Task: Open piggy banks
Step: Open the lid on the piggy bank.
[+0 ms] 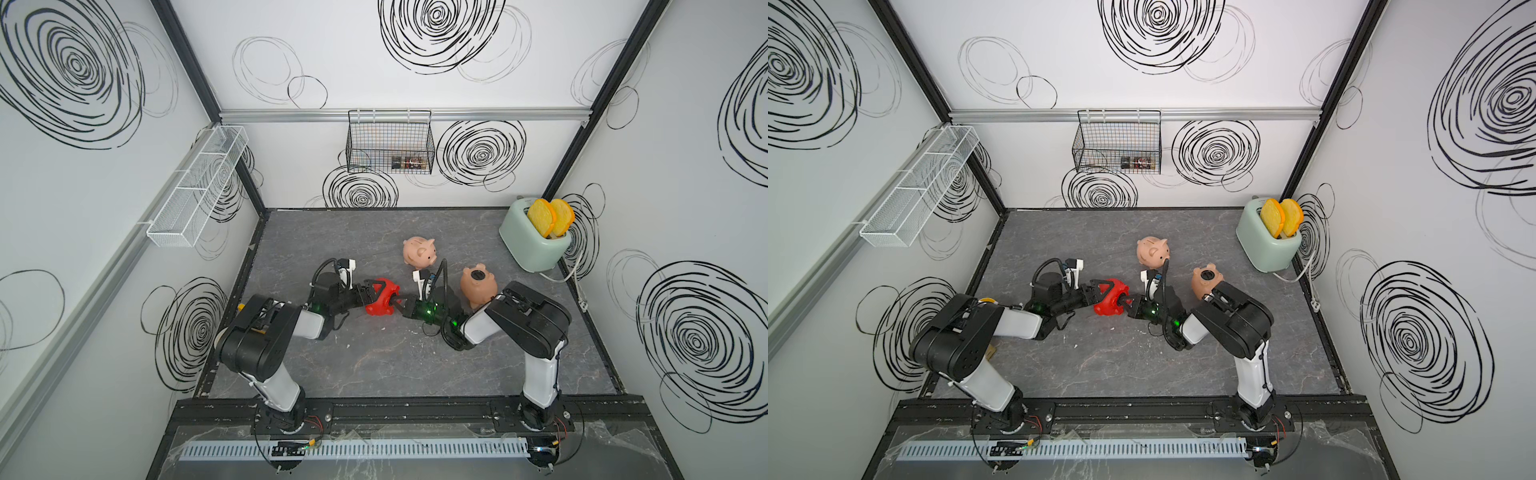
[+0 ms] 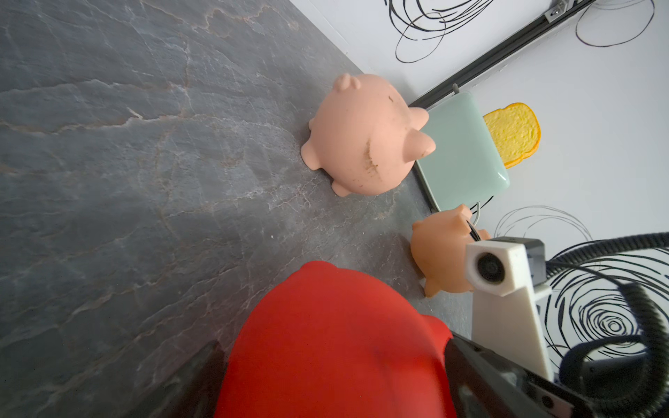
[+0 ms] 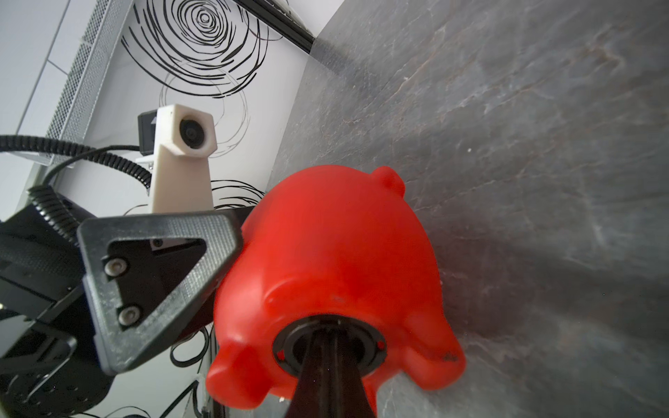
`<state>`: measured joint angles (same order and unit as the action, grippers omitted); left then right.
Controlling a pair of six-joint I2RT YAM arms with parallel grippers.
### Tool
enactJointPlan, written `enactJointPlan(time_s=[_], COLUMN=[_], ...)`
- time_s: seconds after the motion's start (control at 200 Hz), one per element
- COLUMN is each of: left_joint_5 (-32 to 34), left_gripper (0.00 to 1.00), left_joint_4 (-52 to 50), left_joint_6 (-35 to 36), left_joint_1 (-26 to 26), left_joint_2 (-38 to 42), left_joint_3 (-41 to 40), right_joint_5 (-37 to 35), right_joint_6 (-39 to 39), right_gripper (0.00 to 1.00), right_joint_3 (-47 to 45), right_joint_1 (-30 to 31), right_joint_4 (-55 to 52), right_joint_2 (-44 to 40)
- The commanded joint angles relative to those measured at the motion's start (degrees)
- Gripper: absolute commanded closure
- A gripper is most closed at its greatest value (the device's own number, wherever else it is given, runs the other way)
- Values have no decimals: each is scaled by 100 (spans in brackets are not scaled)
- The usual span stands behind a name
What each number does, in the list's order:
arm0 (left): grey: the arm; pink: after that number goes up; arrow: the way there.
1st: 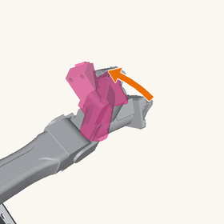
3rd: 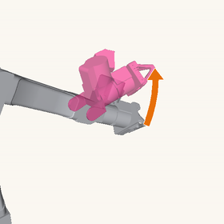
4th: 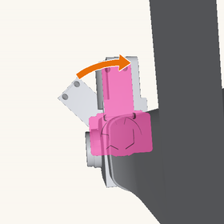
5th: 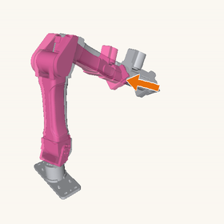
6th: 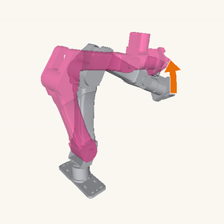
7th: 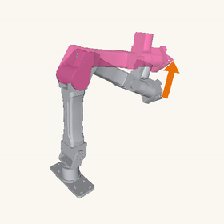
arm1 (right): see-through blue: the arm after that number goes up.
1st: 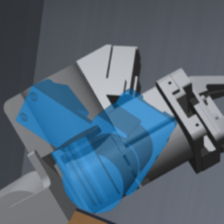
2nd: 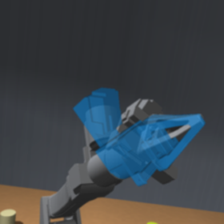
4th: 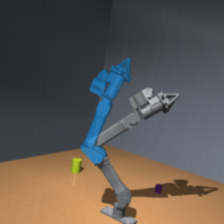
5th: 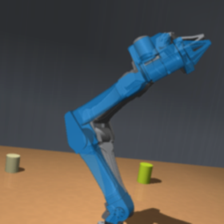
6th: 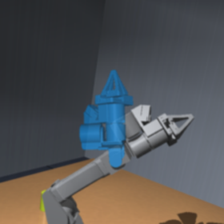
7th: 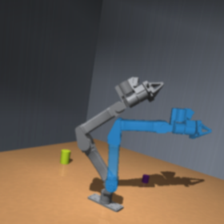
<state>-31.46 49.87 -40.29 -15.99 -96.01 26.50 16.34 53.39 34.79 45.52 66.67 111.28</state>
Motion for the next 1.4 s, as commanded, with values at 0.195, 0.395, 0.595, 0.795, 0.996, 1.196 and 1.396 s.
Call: enactJointPlan(time_s=[0.195, 0.395, 0.595, 0.795, 0.996, 1.196, 1.396], left_joint_5=[-315, -325, -315, -324, -381, -393, -463], left_gripper=[4, 4, 4, 4, 4, 4, 4], left_joint_4=[-654, -662, -689, -690, -696, -781, -737], left_joint_6=[136, 142, 162, 168, 180, 254, 238], left_joint_1=[-145, -142, -155, -159, -161, -252, -308], left_joint_2=[-252, -261, -256, -271, -270, -247, -339], left_joint_3=[-49, -33, -22, -13, 12, 66, 109], right_joint_5=[165, 59, -232, -394, -401, -411, -404], right_joint_6=[-1337, -1796, -2215, -2946, -3534, -3945, -4263], right_gripper=[100, 100, 100, 100, 100, 100, 100], right_joint_3=[357, 475, 395, 334, 538, 224, 162], right_joint_1=[203, 204, 271, 356, 414, 470, 515], right_joint_4=[-1014, -1254, -1008, -844, -1153, -750, -951], right_joint_2=[-62, -79, -106, -179, -145, -242, -435])
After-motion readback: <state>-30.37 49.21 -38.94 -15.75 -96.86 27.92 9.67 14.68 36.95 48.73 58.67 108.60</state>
